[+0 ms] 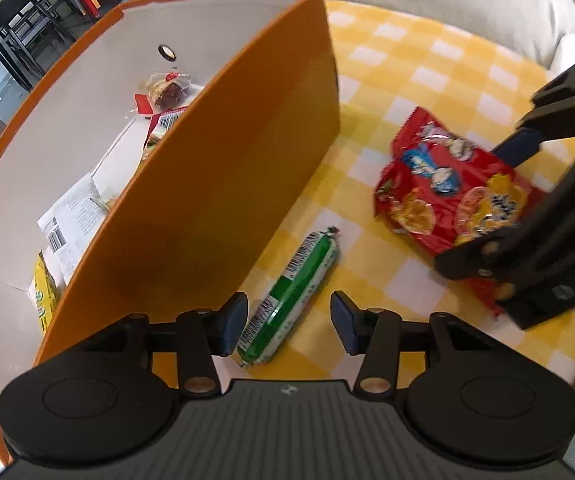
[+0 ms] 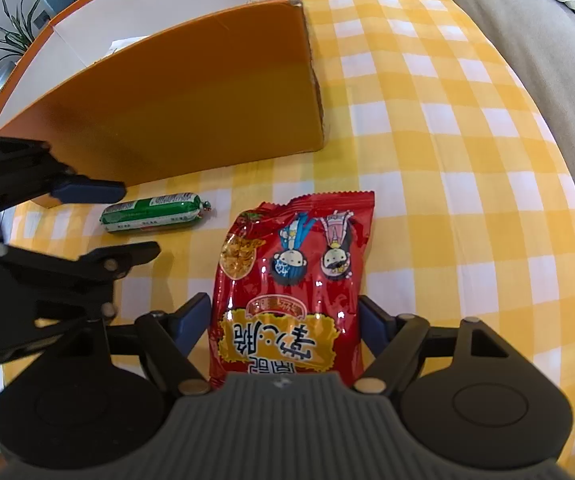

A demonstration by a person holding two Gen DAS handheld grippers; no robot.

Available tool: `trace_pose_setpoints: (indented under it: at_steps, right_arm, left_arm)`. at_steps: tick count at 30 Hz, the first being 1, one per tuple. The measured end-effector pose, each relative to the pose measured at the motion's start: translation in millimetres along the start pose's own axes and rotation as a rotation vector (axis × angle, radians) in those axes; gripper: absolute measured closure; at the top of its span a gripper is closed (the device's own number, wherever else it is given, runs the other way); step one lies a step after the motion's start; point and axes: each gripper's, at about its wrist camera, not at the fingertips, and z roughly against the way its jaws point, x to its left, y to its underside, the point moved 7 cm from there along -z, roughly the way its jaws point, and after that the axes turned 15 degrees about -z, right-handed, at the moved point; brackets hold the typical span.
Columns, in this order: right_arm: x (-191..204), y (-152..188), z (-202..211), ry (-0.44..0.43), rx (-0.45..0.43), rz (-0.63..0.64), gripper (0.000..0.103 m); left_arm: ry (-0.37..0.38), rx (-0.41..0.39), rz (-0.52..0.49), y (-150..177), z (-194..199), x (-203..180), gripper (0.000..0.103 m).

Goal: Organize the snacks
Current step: 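Lower right tool onto red snack bag while left tool moves over green sausage, then close left tool on green sausage while right tool closes on red snack bag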

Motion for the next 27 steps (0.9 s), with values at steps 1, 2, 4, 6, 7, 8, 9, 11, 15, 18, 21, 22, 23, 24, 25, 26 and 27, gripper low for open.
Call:
trace_pose_setpoints:
  at_steps: [1, 2, 4, 6, 7, 8, 9, 11, 15, 18, 21, 22, 23, 24, 25, 26, 27]
  right_arm:
    - [-0.2, 0.2, -0.3, -0.001, 0.001, -0.002, 0.028]
    - [-0.3, 0.3, -0.8, -0.002, 0.001, -0.003, 0.028]
    - [-0.8, -0.2, -1.3, -0.004, 0.003, -0.004, 0.027]
    - [-0.9, -0.8, -3.0, -0.006, 0.006, -0.005, 0.027]
    - [-0.6, -0.8, -3.8, -0.007, 0.008, -0.005, 0.027]
    - [-0.4, -0.6, -4.5, -0.006, 0.008, -0.004, 0.027]
    - [0.0, -0.5, -4.7, -0.005, 0.008, 0.001, 0.027]
    - [1.1, 0.1, -5.1, 0.000, 0.007, 0.011, 0.028]
    - [2.0, 1.4, -4.2, 0.006, 0.004, 0.023, 0.031]
    - [3.1, 2.3, -1.1, 0.004, -0.003, 0.026, 0.037]
    - [3.3, 1.7, 1.7, 0.008, -0.015, 0.031, 0.044]
    - [3.2, 1.9, 2.3, 0.008, -0.015, 0.032, 0.045]
    - [2.9, 2.2, 3.2, 0.009, -0.017, 0.032, 0.045]
    - [2.4, 2.1, 4.0, 0.011, -0.018, 0.031, 0.046]
    - [2.0, 2.0, 4.8, 0.012, -0.020, 0.030, 0.047]
    - [1.7, 2.3, 6.4, 0.012, -0.023, 0.028, 0.047]
    - [1.6, 2.4, 8.3, 0.010, -0.026, 0.027, 0.047]
  left_arm:
    - [0.010, -0.001, 0.001, 0.5, -2.3, 0.3, 0.050]
    - [0.010, -0.005, 0.000, -0.2, -3.6, -0.1, 0.052]
    - [0.012, -0.013, 0.006, -1.4, -4.5, -0.5, 0.052]
    - [0.021, -0.008, 0.041, -1.8, -5.6, 1.2, 0.055]
    - [0.028, -0.005, 0.059, -1.6, -5.8, 2.0, 0.056]
    - [0.032, -0.004, 0.072, -1.6, -6.0, 2.2, 0.059]
    - [0.034, -0.003, 0.079, -1.3, -5.5, 1.9, 0.061]
    - [0.033, 0.001, 0.091, -1.5, -4.8, 0.8, 0.067]
    - [0.023, 0.014, 0.146, -1.7, -2.8, -0.5, 0.072]
    - [0.013, 0.018, 0.186, -0.9, -3.3, -1.5, 0.075]
    - [0.010, 0.025, 0.241, 2.5, -0.9, -2.1, 0.076]
    - [0.015, 0.023, 0.277, 4.6, 0.2, -1.7, 0.076]
    - [0.026, 0.017, 0.329, 7.6, 1.1, -0.6, 0.077]
    - [0.041, 0.009, 0.387, 11.9, 2.7, 0.8, 0.077]
    - [0.057, -0.002, 0.441, 16.3, 4.8, 1.4, 0.078]
    - [0.074, -0.012, 0.494, 21.0, 7.2, 1.6, 0.078]
    - [0.090, -0.021, 0.540, 25.3, 9.9, 1.9, 0.078]
